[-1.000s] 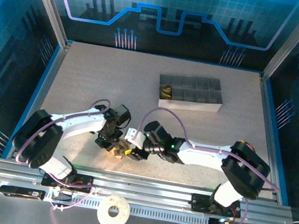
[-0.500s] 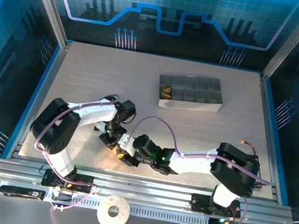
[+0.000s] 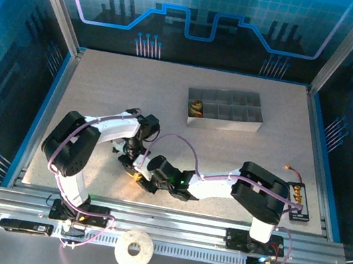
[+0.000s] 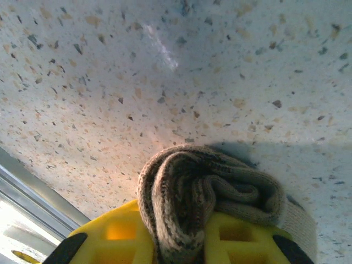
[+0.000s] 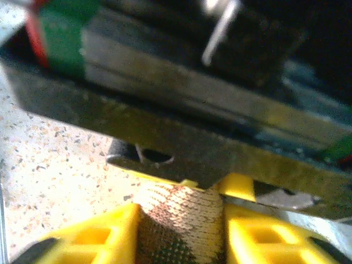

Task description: Roll the socks

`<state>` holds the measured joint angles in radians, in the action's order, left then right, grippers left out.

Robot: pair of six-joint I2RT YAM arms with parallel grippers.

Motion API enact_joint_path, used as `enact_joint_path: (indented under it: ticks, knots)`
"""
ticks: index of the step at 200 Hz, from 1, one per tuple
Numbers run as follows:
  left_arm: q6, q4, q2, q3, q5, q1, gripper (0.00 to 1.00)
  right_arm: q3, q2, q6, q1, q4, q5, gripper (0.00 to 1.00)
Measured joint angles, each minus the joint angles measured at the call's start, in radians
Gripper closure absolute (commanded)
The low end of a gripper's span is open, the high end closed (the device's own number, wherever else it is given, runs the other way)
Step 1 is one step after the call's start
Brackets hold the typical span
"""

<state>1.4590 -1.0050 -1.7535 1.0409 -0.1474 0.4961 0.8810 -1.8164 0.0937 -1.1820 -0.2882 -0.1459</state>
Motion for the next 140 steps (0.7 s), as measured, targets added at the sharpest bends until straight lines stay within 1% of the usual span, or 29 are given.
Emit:
enact_joint_path:
  ticks: [14, 17, 25, 38, 46, 60, 76, 97, 114, 140]
  knots:
    - [-0.003, 0.019, 0.016, -0.008, 0.003, -0.007, 0.64, 0.0, 0.0, 0.011, 0.012, 0.0, 0.016, 0.9]
    - [-0.007, 0.026, 0.021, -0.011, 0.005, -0.008, 0.62, 0.0, 0.0, 0.012, 0.015, -0.002, 0.022, 0.91]
    - [-0.003, 0.043, 0.034, -0.02, 0.007, -0.013, 0.53, -0.003, 0.0, 0.022, 0.023, -0.007, 0.03, 0.95]
    - [-0.004, 0.072, 0.069, -0.037, 0.011, -0.017, 0.34, -0.014, 0.0, 0.042, 0.039, -0.03, 0.052, 1.0]
    - [0.002, 0.093, 0.097, -0.05, 0.011, -0.02, 0.23, -0.026, 0.002, 0.056, 0.052, -0.047, 0.067, 1.0]
    - [0.006, 0.145, 0.155, -0.077, 0.009, -0.031, 0.11, -0.047, 0.005, 0.074, 0.072, -0.078, 0.098, 1.0]
    - [0.005, 0.193, 0.223, -0.109, -0.002, -0.049, 0.04, -0.066, 0.005, 0.101, 0.087, -0.109, 0.133, 1.0]
    - [0.008, 0.246, 0.275, -0.14, -0.033, -0.073, 0.01, -0.086, 0.005, 0.126, 0.105, -0.143, 0.169, 1.0]
    - [0.008, 0.264, 0.262, -0.142, -0.066, -0.079, 0.01, -0.093, 0.005, 0.14, 0.116, -0.155, 0.194, 1.0]
    - [-0.003, 0.274, 0.194, -0.137, -0.121, -0.069, 0.01, -0.095, 0.005, 0.153, 0.123, -0.158, 0.214, 1.0]
